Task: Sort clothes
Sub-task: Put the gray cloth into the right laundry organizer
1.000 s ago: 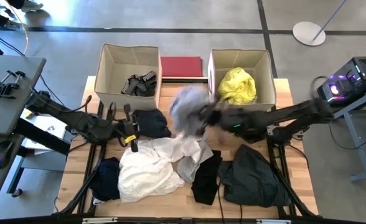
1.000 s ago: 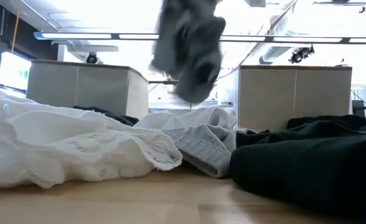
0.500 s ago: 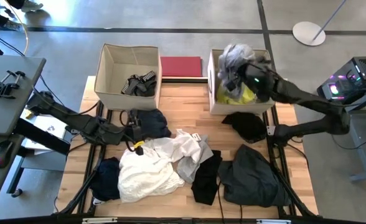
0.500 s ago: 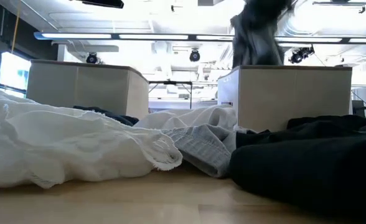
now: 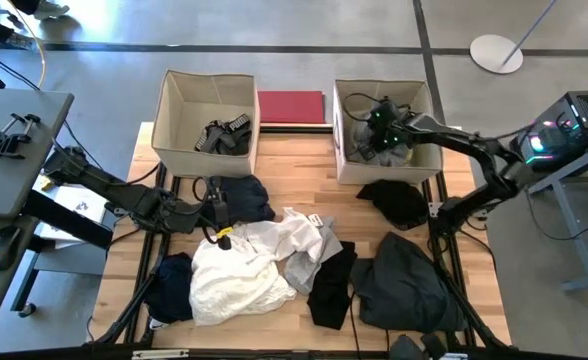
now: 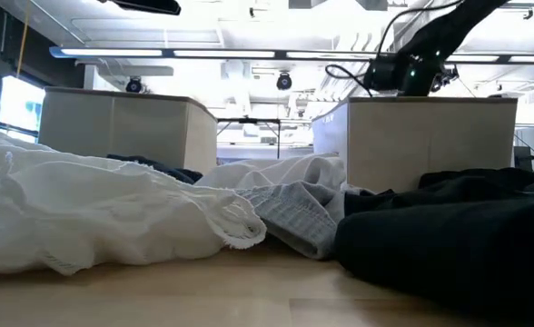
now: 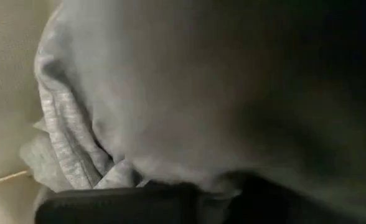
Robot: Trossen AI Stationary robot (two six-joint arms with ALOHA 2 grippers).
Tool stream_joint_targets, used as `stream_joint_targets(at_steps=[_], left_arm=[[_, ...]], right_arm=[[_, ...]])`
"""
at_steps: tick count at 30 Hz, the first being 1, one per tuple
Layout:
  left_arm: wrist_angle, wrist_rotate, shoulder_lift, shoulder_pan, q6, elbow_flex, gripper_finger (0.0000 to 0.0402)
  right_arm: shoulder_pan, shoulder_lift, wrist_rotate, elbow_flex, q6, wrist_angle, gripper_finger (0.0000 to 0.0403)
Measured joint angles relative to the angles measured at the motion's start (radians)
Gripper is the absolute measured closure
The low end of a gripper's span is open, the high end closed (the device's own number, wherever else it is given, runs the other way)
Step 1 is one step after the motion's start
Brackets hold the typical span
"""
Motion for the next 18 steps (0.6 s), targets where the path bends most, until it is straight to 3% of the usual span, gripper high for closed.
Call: stream_joint_targets(at_steps=[6,12,18], left_arm=[[-0.008,0.001,0.000,0.000,-0.056,0.000,0.0296],[-0.106,0.003,0.000,0.000,-0.217,0.000,0.0296],[-0.263,0.002,0.021,0.000,-0.432,0.000,0.0296]], right_arm=[[-0.011,0.046,-0.024,0.002,-0.010,0.005,0.0376],[-0.012,-0.032,-0.036,0.058,-0.053,-0.095,0.0281],[0.012,-0.212,-0.065,0.134,-0.047,-0.104,0.0211]])
